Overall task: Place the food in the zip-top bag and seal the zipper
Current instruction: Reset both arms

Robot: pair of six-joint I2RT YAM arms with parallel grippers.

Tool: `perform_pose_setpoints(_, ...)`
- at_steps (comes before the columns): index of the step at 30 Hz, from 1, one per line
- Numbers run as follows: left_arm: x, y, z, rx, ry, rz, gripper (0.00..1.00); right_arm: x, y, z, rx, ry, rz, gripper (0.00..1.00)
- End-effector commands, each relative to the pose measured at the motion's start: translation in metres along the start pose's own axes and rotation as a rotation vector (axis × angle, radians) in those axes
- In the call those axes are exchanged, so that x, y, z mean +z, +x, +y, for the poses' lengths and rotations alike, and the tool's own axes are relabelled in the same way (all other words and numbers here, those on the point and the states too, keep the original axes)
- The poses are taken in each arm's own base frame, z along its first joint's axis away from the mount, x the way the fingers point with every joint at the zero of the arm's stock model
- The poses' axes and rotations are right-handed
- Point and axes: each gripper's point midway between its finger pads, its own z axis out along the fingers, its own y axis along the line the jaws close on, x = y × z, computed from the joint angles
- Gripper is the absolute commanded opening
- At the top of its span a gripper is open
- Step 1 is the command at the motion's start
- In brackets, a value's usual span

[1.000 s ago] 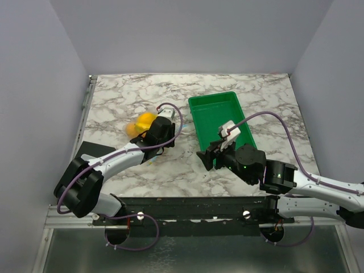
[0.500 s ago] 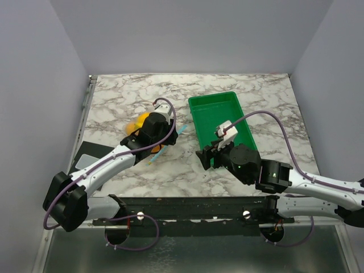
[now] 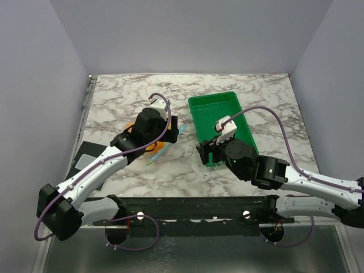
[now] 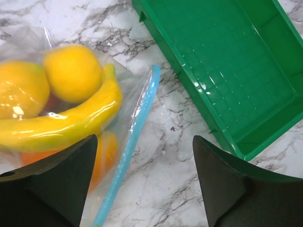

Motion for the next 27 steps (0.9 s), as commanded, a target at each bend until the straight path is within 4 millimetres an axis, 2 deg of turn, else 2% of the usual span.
perform_pose_setpoints(1,-0.021,-0.024,0.007,0.063,-0.044,-0.05,0.89,0.006,-0.008,-0.017,-0.022,0.066,0.016,0.81)
perform_pose_setpoints(3,-0.026,-0.03,0.01,0.078,-0.059,-0.066,0.98,0.01,-0.009,-0.023,-0.022,0.08,0.028,0.83)
perform_pose_setpoints(14,-0.038,-0.041,0.035,0.114,-0.187,-0.07,0.99,0.019,-0.025,-0.076,0.063,0.172,0.072,0.91)
perform_pose_setpoints(19,-0.045,-0.056,0.043,0.093,-0.213,-0.101,0.99,0.023,-0.026,-0.114,0.174,0.223,0.087,0.92)
perform_pose_setpoints(22,-0.048,-0.064,0.055,0.057,-0.244,-0.123,0.99,0.02,-0.029,-0.134,0.227,0.242,0.089,0.92)
perform_pose_setpoints(27,-0.043,-0.059,0.081,-0.038,-0.27,-0.11,0.99,0.007,-0.036,-0.161,0.31,0.242,0.06,0.94)
